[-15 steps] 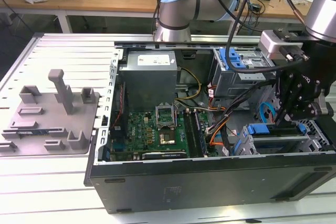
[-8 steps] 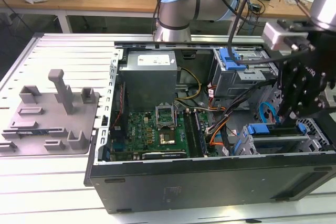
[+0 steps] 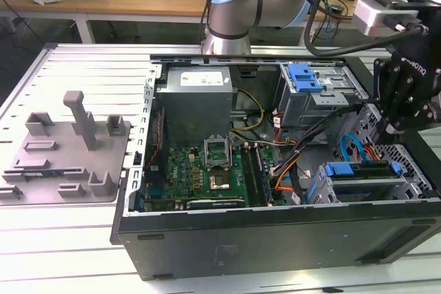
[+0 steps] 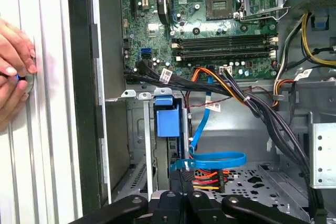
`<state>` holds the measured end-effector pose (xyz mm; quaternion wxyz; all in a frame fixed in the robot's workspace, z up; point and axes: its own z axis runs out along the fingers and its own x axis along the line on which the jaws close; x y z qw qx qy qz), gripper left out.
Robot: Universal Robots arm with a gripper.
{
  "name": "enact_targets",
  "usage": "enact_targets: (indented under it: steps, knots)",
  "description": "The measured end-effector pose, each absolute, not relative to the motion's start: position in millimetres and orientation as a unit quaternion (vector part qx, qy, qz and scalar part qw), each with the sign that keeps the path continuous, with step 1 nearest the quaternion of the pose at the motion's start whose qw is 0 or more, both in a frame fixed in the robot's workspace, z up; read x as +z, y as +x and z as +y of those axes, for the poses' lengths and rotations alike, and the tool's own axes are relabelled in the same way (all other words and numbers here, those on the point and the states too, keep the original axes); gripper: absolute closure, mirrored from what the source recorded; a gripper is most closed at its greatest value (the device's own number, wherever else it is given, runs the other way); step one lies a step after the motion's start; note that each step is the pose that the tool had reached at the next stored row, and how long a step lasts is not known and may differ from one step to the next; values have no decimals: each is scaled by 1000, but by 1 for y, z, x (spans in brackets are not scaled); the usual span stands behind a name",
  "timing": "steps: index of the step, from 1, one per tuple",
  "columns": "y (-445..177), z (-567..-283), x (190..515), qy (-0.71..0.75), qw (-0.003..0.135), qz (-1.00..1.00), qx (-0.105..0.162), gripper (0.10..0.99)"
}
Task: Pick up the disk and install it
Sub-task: 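Insert the second disk wire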
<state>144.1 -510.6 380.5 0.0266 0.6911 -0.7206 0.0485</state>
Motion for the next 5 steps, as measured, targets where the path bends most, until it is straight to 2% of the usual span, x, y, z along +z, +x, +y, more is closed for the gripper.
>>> enact_targets:
  steps: [5]
  knots:
    - [144, -511, 381, 691, 27, -721, 49, 980]
